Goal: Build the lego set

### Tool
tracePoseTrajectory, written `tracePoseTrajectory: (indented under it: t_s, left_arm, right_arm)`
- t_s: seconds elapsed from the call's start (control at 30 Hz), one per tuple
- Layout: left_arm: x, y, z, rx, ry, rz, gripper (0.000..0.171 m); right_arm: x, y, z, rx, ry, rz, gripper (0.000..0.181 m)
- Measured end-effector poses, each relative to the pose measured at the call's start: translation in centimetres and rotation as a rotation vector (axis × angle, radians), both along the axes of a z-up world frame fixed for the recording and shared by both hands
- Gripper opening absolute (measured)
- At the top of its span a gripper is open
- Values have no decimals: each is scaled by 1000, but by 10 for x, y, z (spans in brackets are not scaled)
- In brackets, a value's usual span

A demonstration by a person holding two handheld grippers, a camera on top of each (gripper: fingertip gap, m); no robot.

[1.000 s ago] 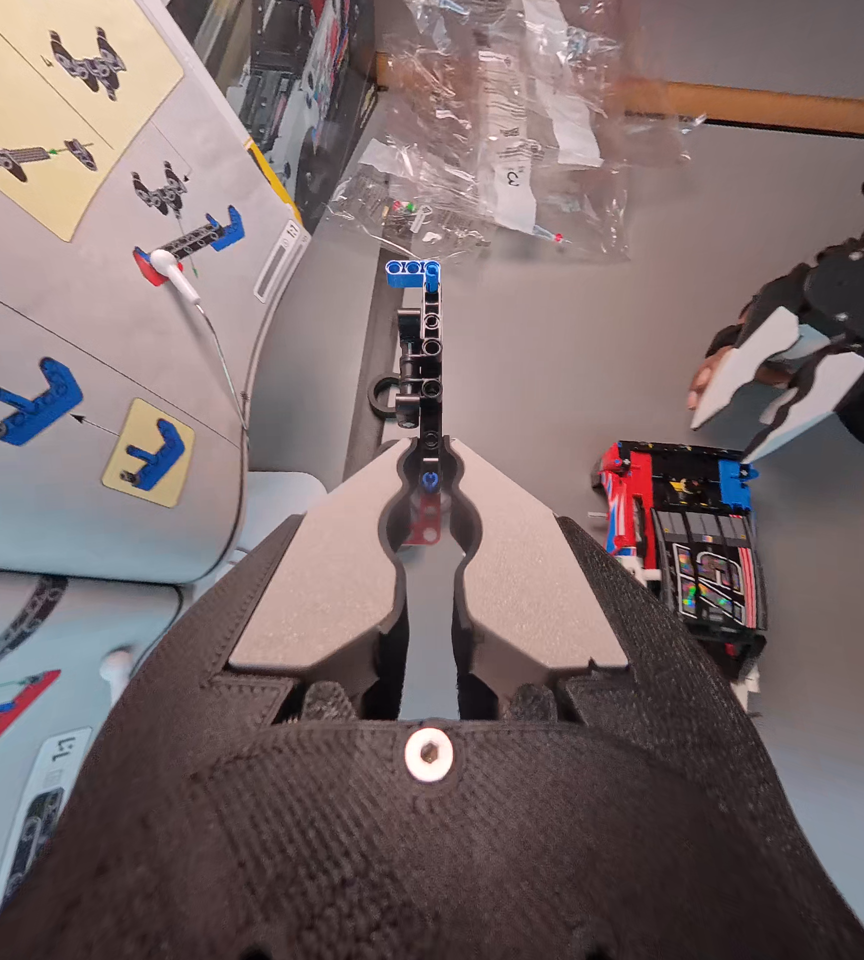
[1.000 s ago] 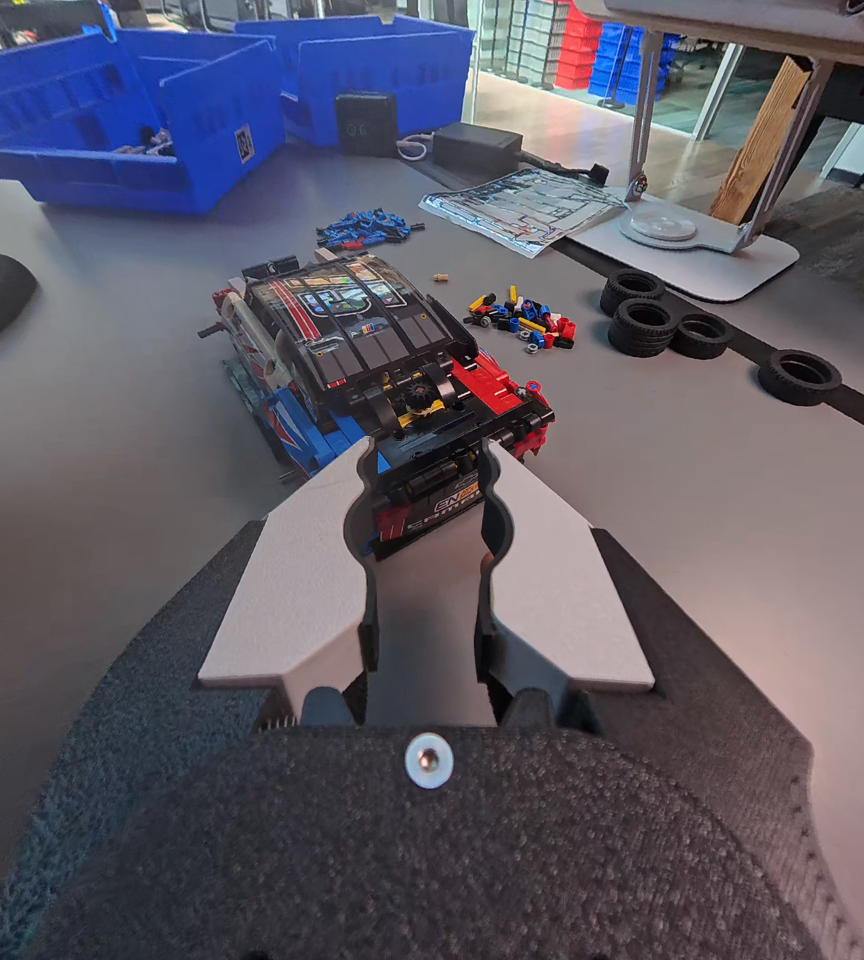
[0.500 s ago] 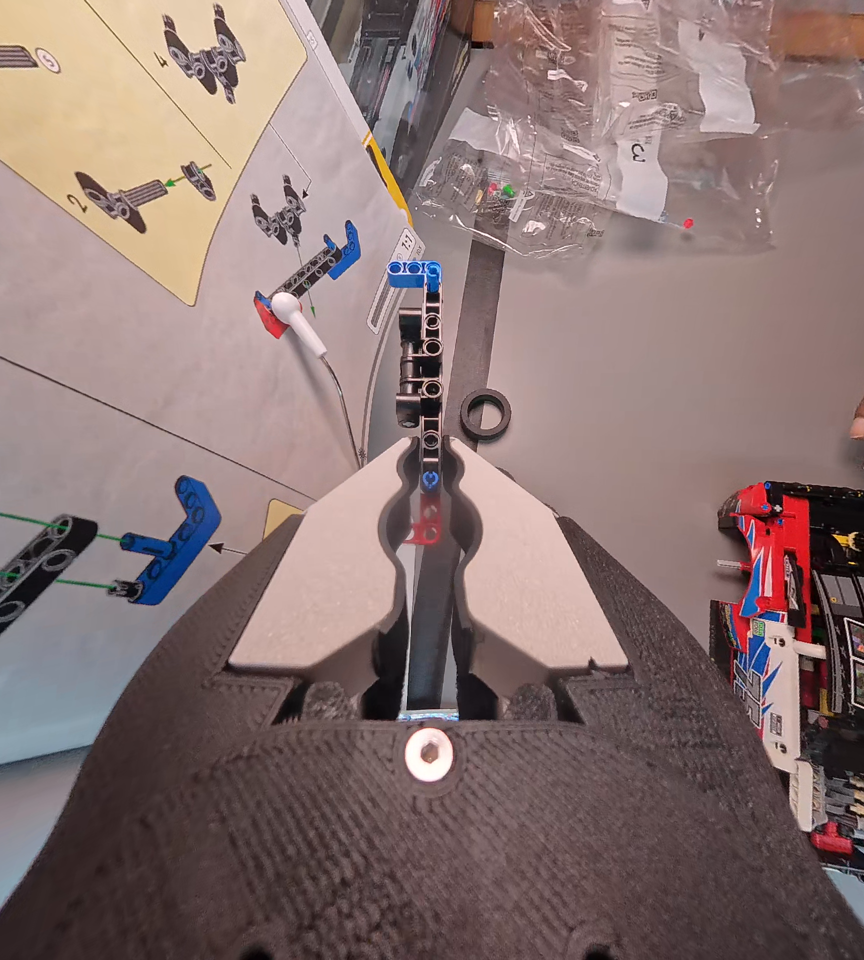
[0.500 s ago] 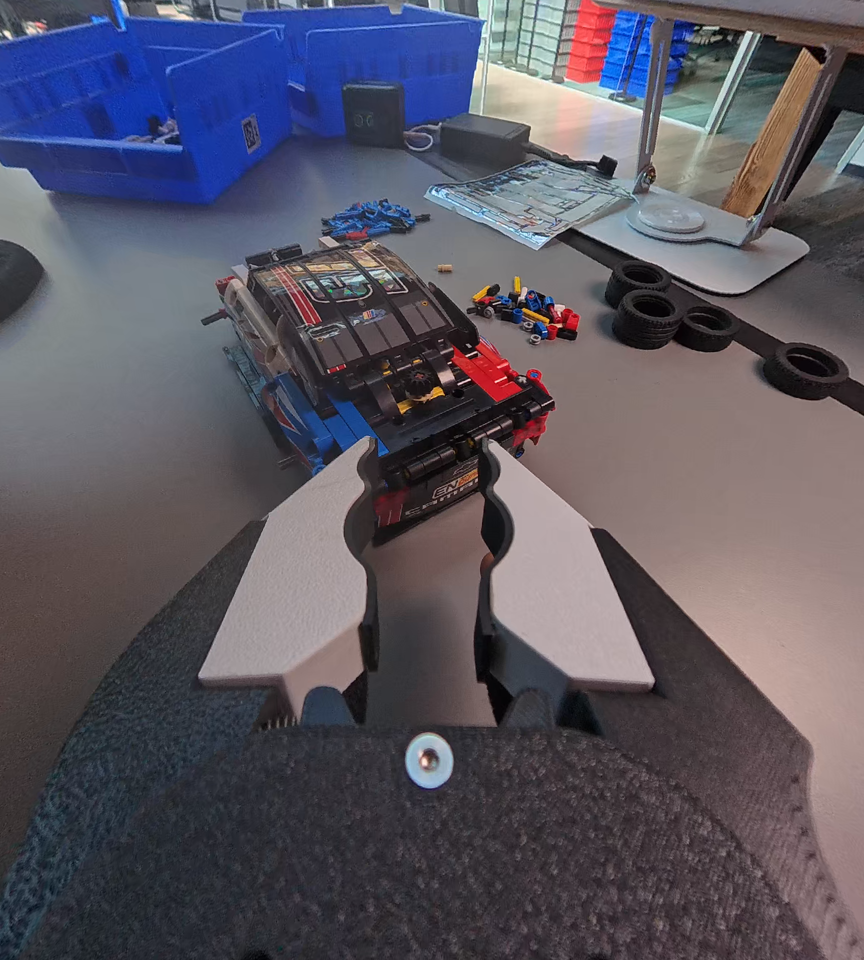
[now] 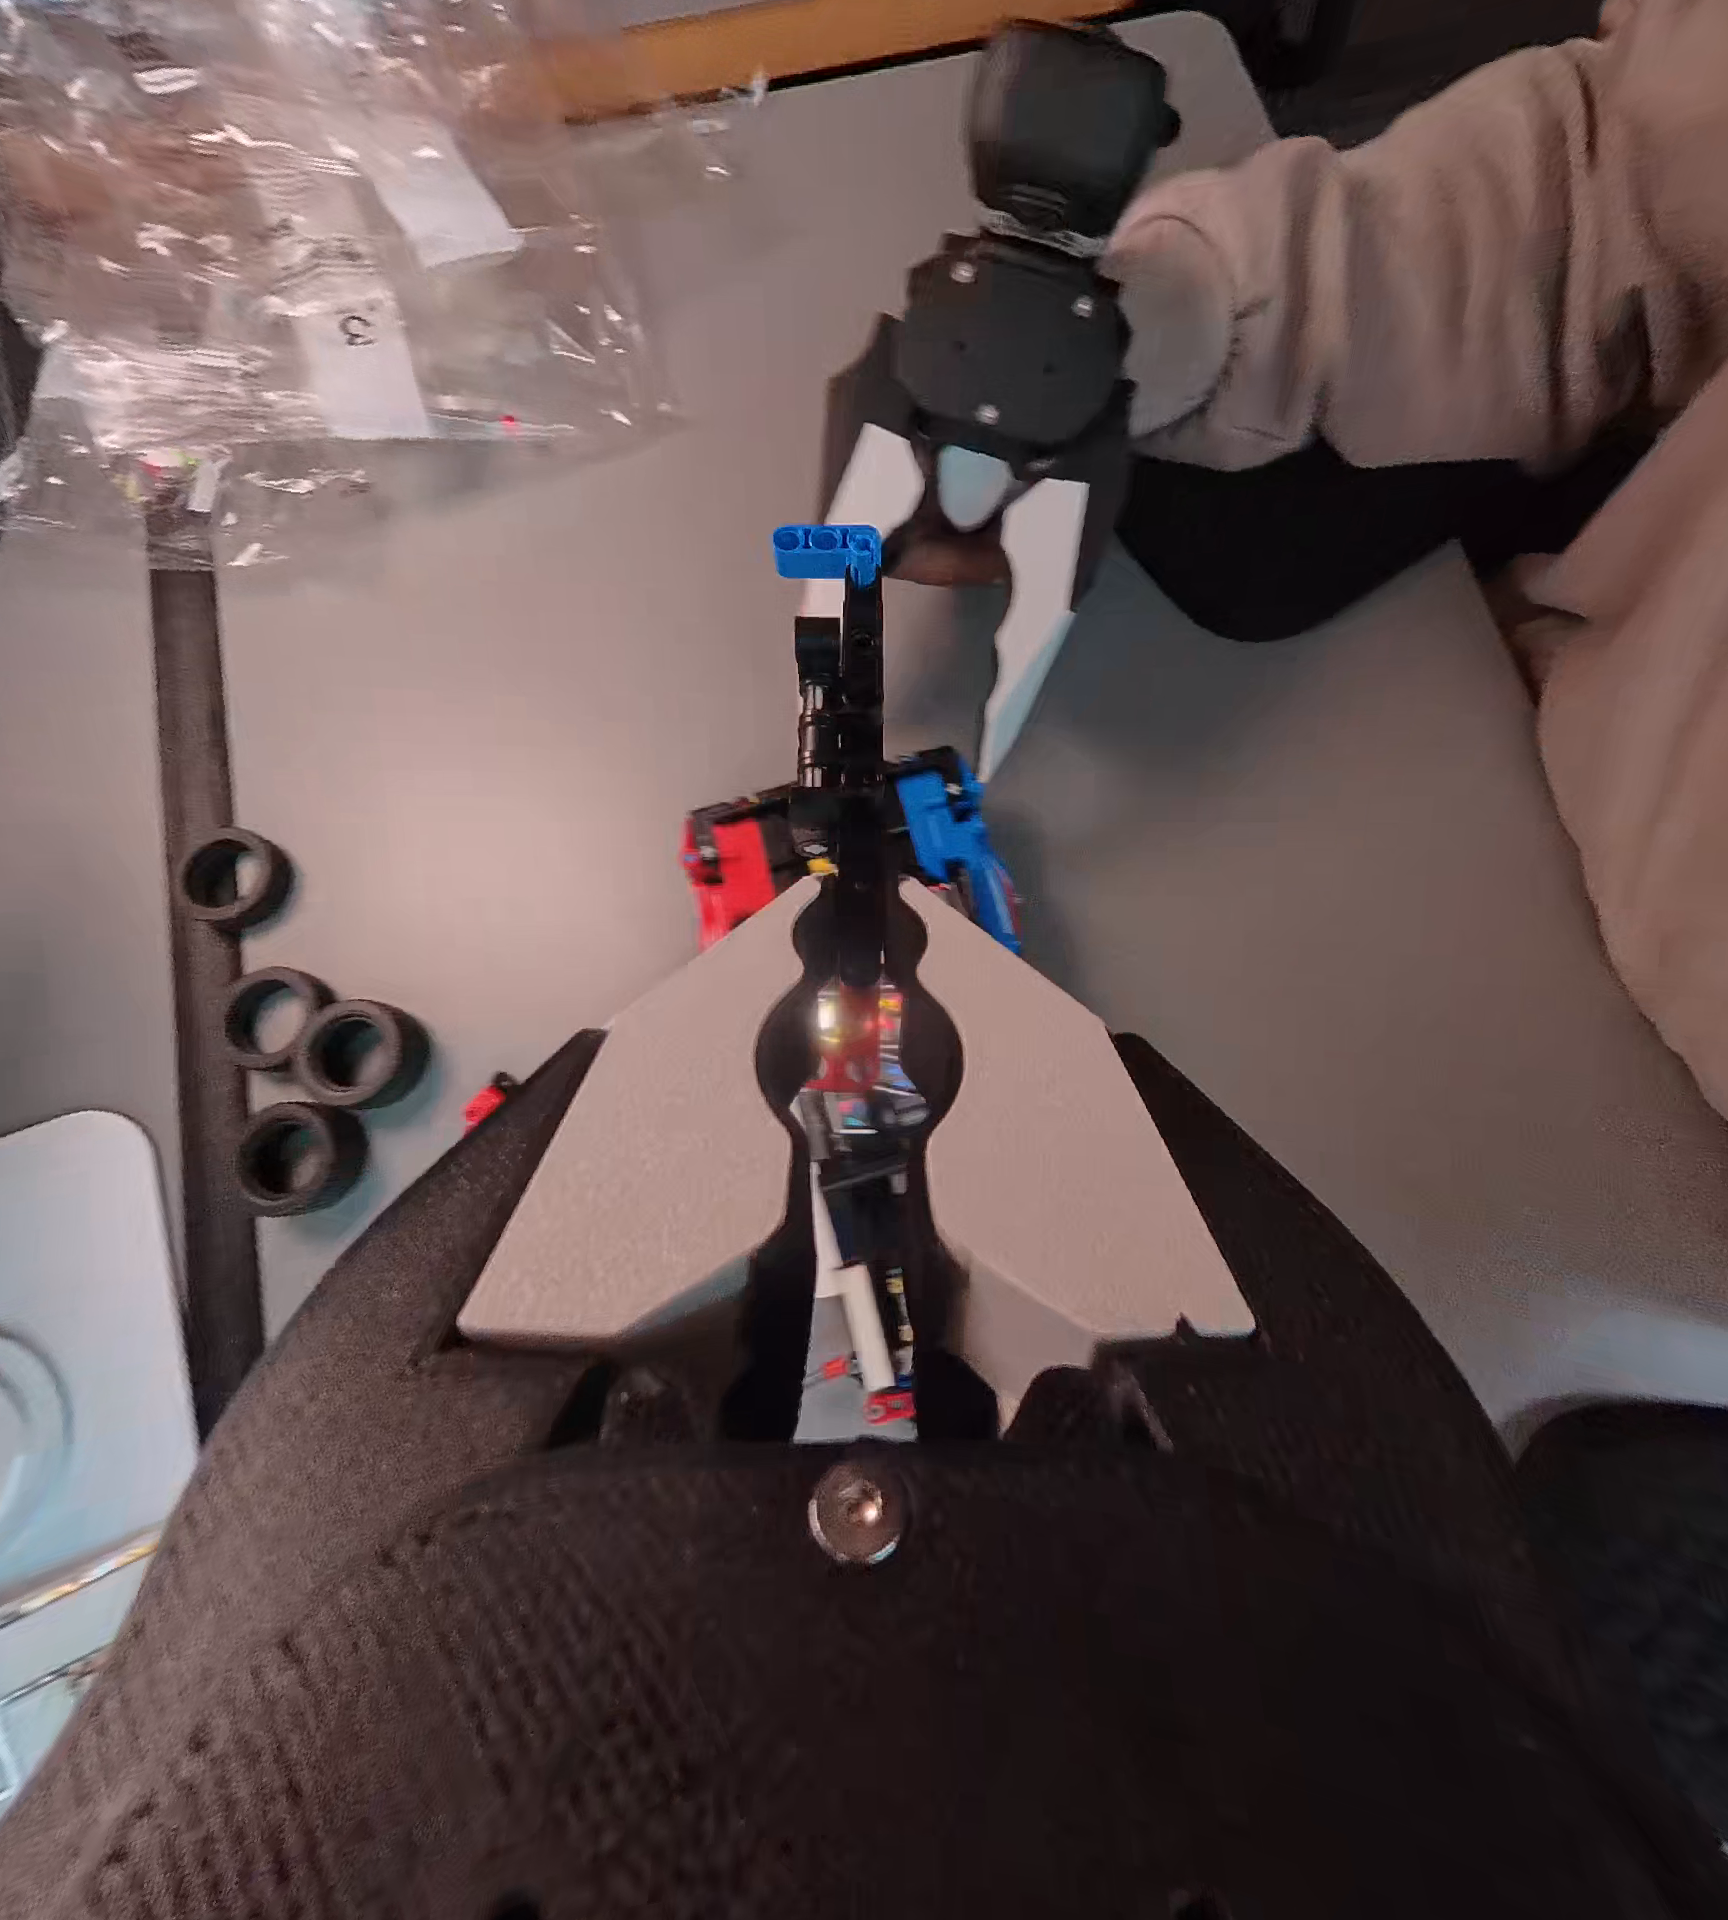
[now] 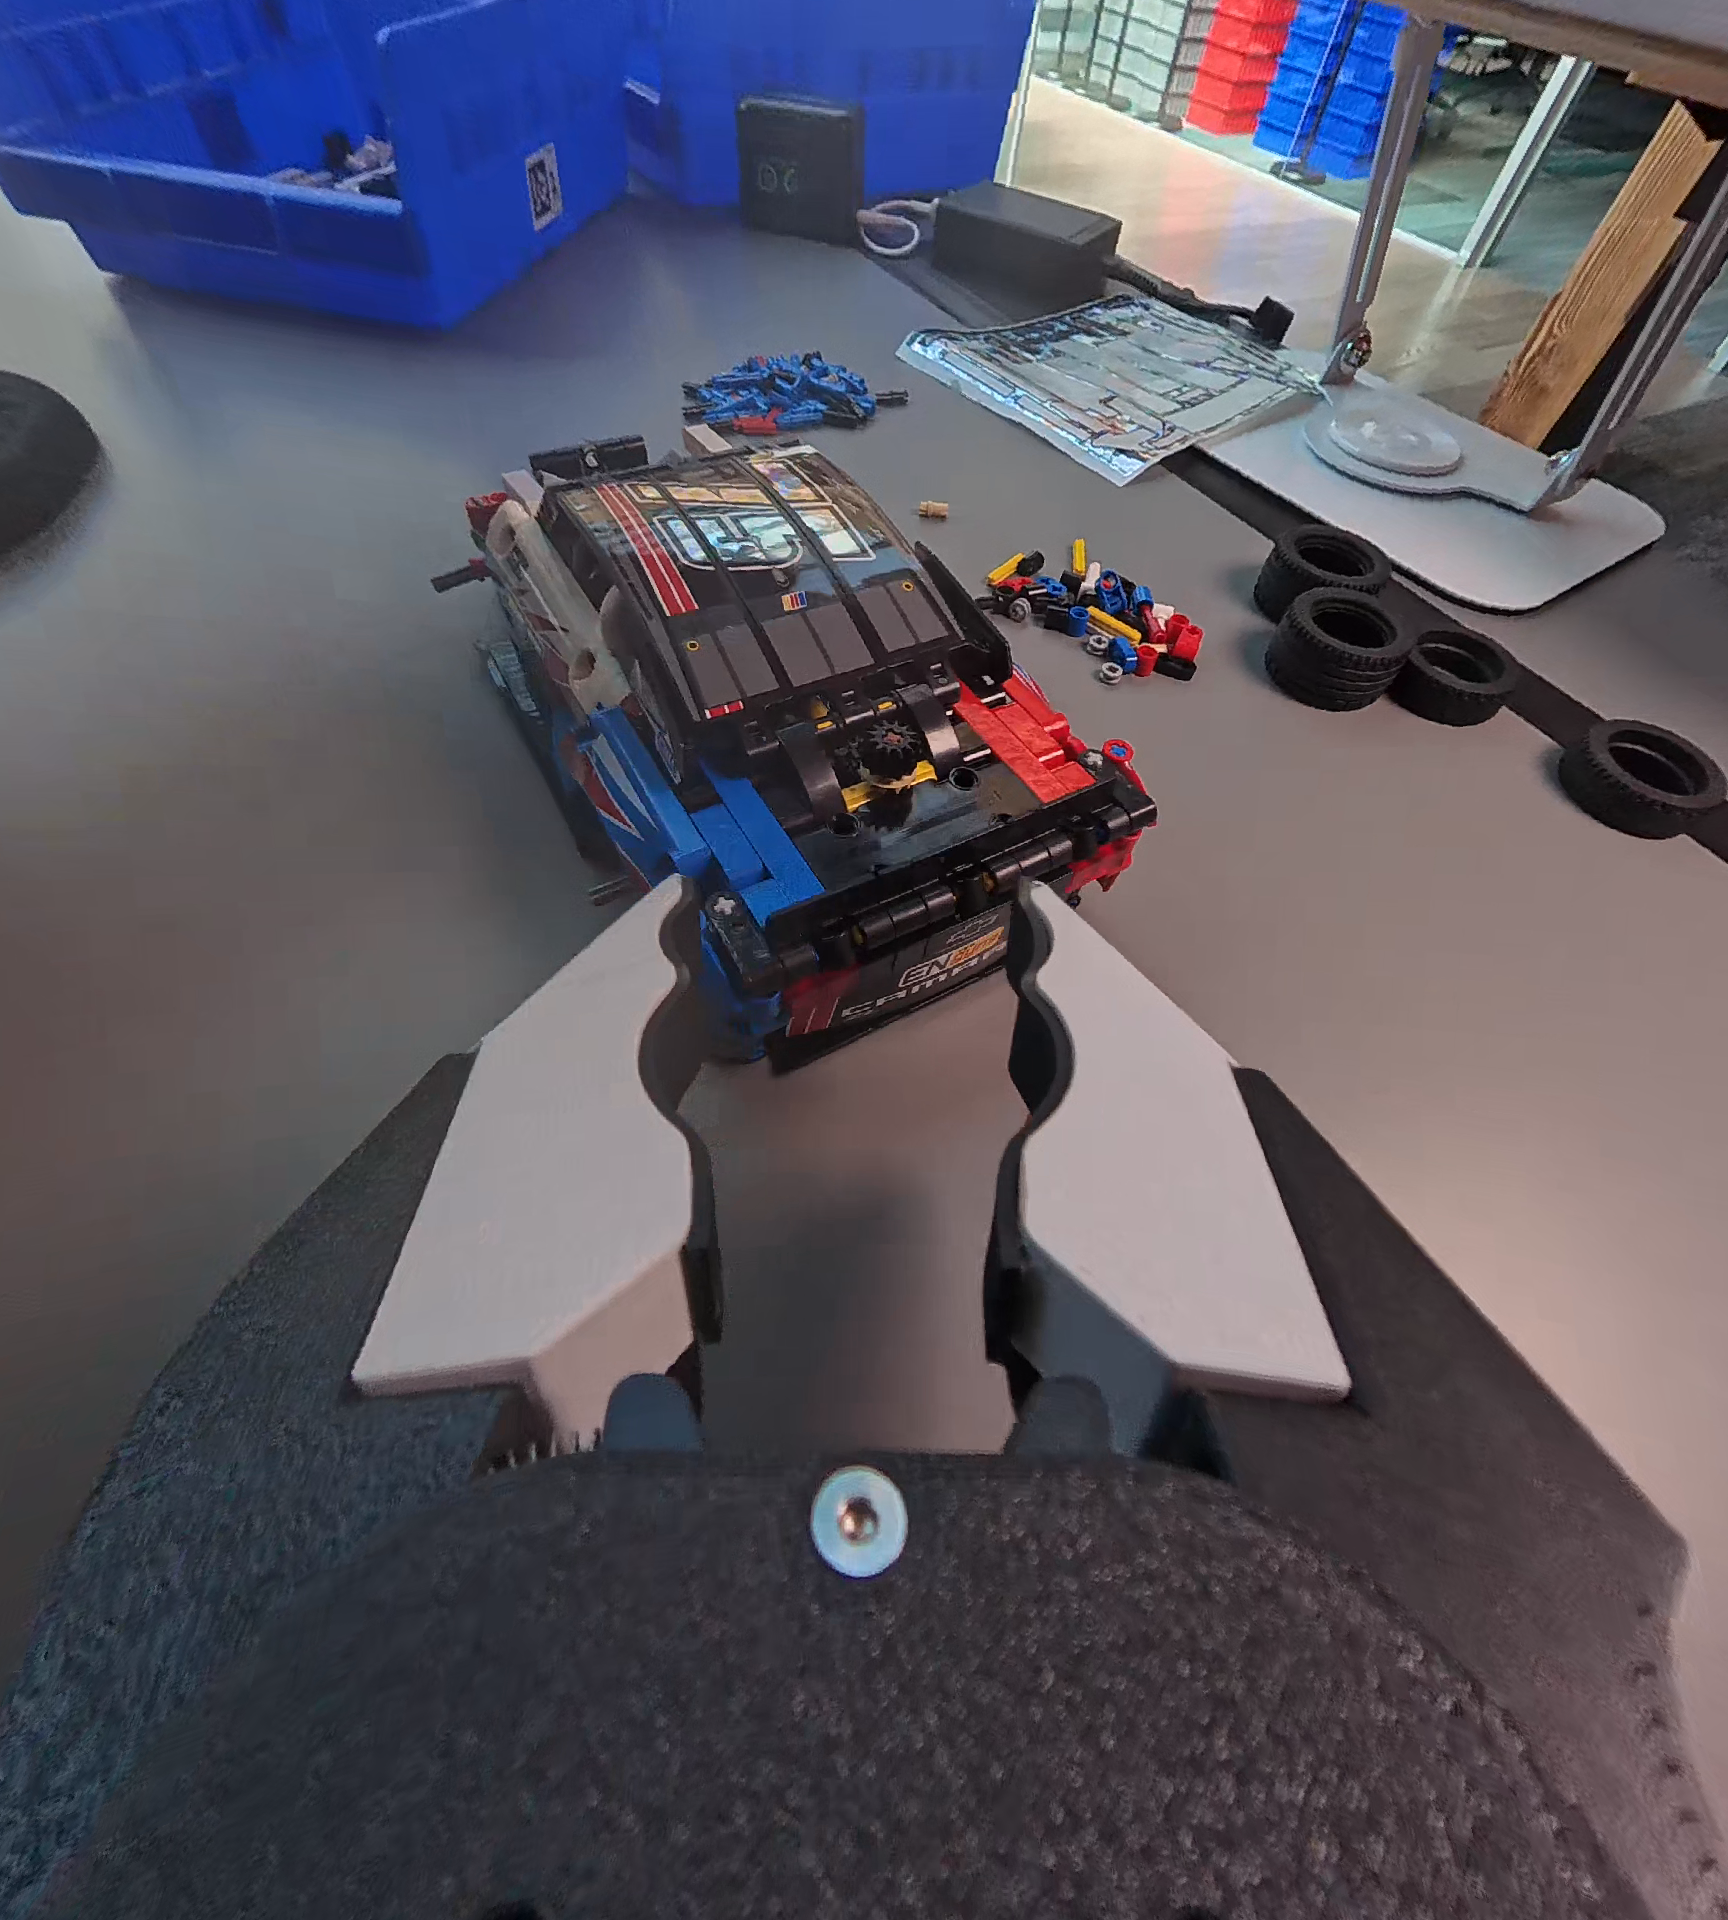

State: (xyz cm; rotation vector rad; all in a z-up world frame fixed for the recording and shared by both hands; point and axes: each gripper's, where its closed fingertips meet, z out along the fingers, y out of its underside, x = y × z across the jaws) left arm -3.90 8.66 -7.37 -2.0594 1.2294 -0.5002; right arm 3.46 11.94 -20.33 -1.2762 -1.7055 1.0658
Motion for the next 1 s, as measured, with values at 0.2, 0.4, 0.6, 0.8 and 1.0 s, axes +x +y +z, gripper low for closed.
tracePoseTrajectory:
  t_s: [0.2, 0.4, 0.6, 0.8, 1.0]
  left_arm:
    - [46, -128, -86, -3, -97, 92, 7]
    - [50, -151, -153, -5, -73, 278, 7]
    - [47, -140, -179, 16, -1, 316, 7]
    - [39, -146, -170, 31, -88, 341, 36]
    - [-27, -127, -133, 184, -216, 623, 67]
  right_arm:
    - [-2, -4, 6, 5, 17, 11, 80]
    - [-4, -13, 50, -223, 185, 35, 76]
    - [1, -6, 46, -200, 134, 11, 76]
    - [2, -7, 30, -173, 54, 37, 73]
    - [5, -2, 3, -46, -144, 103, 85]
